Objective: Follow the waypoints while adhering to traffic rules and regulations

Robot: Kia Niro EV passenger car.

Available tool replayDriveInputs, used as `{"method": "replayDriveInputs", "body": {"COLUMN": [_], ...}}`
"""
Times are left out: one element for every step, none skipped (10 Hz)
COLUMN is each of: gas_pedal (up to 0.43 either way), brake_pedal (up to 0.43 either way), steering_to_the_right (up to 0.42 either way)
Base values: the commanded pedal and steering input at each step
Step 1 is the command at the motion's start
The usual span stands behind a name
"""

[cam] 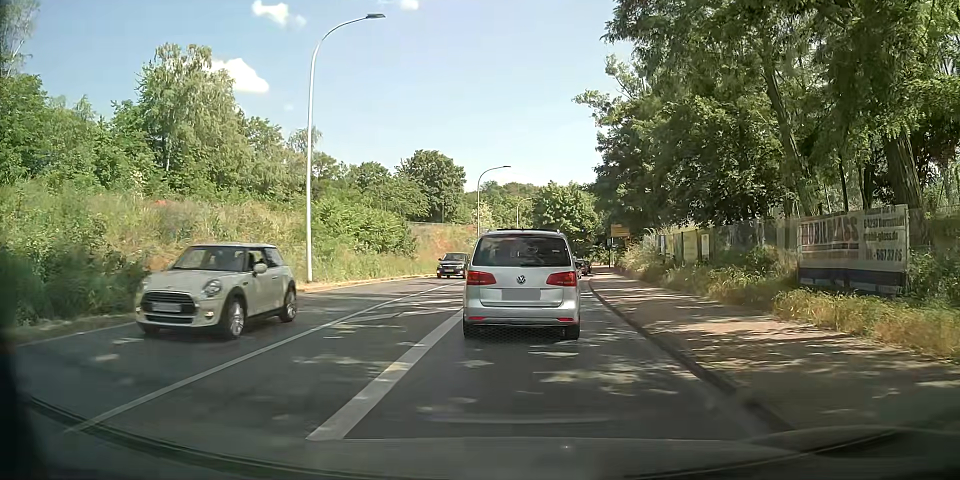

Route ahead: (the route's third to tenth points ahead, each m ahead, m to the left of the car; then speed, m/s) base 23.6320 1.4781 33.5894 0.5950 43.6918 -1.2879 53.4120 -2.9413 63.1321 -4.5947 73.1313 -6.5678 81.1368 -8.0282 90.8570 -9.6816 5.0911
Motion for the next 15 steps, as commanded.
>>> {"method": "replayDriveInputs", "body": {"gas_pedal": [0.0,0.0,0.0,0.0,0.0,0.0,0.0,0.0,0.0,0.0,0.0,0.0,0.0,0.0,0.0], "brake_pedal": [0.287,0.287,0.28,0.256,0.226,0.207,0.183,0.128,0.073,0.037,0.03,0.03,0.03,0.03,0.03], "steering_to_the_right": [0.024,0.023,0.02,0.018,0.018,0.017,0.017,0.017,0.017,0.015,0.014,0.013,0.013,0.012,0.011]}}
